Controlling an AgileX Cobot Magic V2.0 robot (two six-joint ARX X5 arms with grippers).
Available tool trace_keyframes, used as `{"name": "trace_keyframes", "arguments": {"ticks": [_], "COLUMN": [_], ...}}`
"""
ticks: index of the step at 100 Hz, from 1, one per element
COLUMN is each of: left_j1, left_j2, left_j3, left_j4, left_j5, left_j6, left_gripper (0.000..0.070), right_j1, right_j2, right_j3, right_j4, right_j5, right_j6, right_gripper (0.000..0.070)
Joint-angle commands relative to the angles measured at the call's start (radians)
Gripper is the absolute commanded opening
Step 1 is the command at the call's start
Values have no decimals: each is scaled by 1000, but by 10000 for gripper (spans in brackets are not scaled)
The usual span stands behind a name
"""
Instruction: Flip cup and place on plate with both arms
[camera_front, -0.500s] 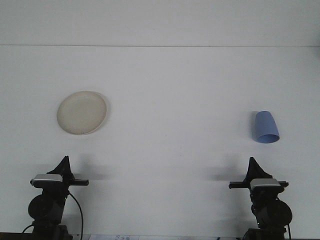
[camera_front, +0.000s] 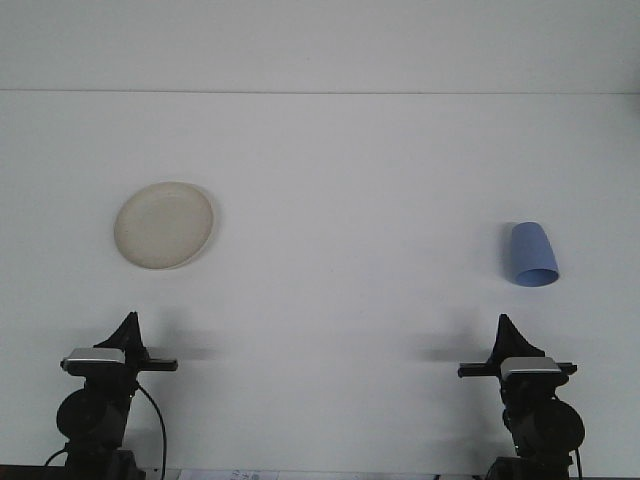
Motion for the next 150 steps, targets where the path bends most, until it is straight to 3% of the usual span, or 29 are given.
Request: {"name": "trace_keyframes", "arguments": {"ticks": [1,37,54,68,78,87,95,99,108,112,132,150], "left_j1": [3,2,2,2,2,2,3,2,2,2,2,2], "left_j2": [-1,-1,-1,-1,-1,-1,-1,-1,-1,-1,-1,-1], "left_j3": [-19,-19,-19,-19,-19,-19,-19,-19,-19,-19,-19,-19], "left_j4": [10,10,10,10,10,10,10,10,10,10,10,10], "left_j5": [-2,-2,-2,-2,-2,-2,-2,-2,-2,-2,-2,-2], "left_j6": [-8,-8,-8,-8,-8,-8,-8,-8,-8,-8,-8,-8], "left_gripper": [13,13,13,13,13,13,13,13,13,13,13,13], "right_j1": [-1,-1,-1,-2,-2,-1,-2,-2,-2,-2,-17,-104], "right_j2": [0,0,0,0,9,67,147,193,288,327,451,555], "right_j3": [-2,-2,-2,8,95,219,345,405,520,562,639,634], "right_j4": [13,19,22,75,48,-15,-87,-119,-186,-213,-242,-250], "right_j5": [-2,-3,-3,1,69,152,183,183,183,191,239,219], "right_j6": [11,24,201,290,345,309,215,159,77,60,-18,-118], "right_gripper": [7,6,6,4,3,2,38,144,461,538,546,546]}}
